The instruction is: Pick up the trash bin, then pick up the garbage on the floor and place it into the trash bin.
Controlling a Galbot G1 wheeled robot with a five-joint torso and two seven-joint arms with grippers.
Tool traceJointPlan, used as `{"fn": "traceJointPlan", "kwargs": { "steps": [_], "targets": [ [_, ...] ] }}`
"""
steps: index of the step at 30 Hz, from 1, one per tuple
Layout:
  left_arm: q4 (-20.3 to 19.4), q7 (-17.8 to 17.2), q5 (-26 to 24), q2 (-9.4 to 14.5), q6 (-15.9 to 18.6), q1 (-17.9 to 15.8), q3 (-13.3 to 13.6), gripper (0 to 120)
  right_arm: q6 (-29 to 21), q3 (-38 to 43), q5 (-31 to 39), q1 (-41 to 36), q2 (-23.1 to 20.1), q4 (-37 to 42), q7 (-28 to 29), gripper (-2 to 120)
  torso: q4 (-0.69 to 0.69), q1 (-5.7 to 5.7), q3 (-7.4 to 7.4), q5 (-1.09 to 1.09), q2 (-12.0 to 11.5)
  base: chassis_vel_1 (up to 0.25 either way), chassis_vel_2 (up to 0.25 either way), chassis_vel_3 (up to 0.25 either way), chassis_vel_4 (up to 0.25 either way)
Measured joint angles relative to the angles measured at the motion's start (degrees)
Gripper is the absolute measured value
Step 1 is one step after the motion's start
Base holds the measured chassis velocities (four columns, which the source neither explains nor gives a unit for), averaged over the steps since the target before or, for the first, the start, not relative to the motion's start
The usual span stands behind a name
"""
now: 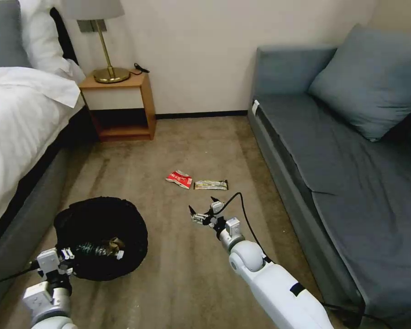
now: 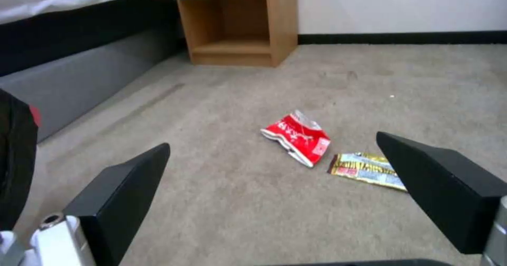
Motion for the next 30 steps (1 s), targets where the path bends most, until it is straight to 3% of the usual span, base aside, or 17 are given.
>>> {"fn": "traceJointPlan", "kwargs": {
  "steps": [13,30],
  "targets": [
    [-0.5,-0.2,-0.5,0.3,0.0,0.5,-0.4,4,0.7,0.3,-2.9,-0.1,2.6,-2.6,-0.9,100,0.00,0.00,0.00,0.00,0.0,-0.063,0.069,0.064,-0.072],
    [1.2,-0.3,-0.3,0.0,-0.9,0.6,-0.4,4,1.5,0.9,-4.2,0.3,2.7,-4.0,-2.0,100,0.00,0.00,0.00,0.00,0.0,-0.077,0.077,0.072,-0.079]
  ]
}}
